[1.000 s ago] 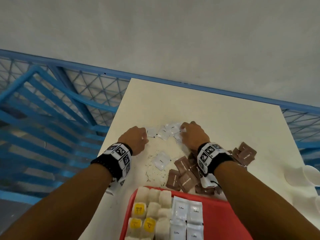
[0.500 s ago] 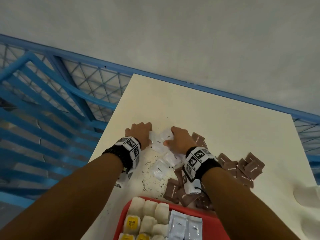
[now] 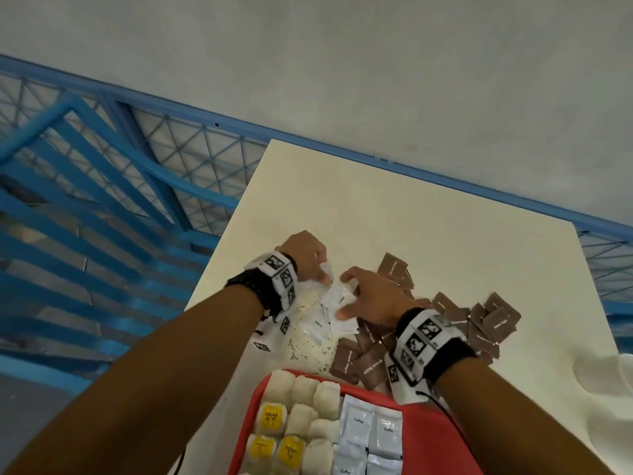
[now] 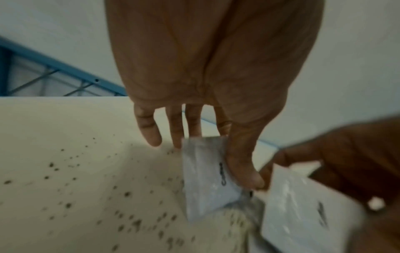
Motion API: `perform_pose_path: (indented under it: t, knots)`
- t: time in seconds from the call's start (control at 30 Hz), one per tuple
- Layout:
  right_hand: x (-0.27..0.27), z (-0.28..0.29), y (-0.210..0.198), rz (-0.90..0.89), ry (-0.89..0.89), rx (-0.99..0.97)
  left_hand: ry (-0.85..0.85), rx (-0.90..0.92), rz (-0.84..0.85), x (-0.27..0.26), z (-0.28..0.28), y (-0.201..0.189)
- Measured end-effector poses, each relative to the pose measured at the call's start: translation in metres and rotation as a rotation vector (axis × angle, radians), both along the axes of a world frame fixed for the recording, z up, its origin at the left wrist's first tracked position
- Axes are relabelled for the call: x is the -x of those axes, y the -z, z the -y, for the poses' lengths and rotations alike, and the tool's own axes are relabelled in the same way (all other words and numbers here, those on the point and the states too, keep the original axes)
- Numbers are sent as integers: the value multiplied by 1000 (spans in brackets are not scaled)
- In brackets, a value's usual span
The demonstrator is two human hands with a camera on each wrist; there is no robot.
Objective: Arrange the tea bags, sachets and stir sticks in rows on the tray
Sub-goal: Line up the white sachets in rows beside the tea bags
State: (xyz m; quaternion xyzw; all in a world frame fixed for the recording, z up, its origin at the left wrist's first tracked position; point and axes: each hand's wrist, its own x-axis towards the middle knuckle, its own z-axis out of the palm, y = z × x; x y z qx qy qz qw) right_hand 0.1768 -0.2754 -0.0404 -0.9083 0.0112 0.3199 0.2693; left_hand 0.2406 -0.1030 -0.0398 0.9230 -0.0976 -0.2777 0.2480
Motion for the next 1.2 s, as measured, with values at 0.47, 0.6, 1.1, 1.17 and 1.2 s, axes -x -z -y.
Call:
perform_pose_path:
  t: [0.47,0.6,1.1,1.17,1.2]
  knots:
    - [-2,-16,7,135,137,75,-90,20,-36,21,-10,21]
    - [1,2,-7,51,238,-110,-304,236,-116,16,-37,18]
    - [47,-56,-3,60,180,18,-990,1163,-679,109,-96,-8]
    - [49,-50,-16,84,231,-73,-938,1117,-700,119,-97,-10]
    - [51,-47,-24,85,282,-152,-906,1087,-711,124,-95,-13]
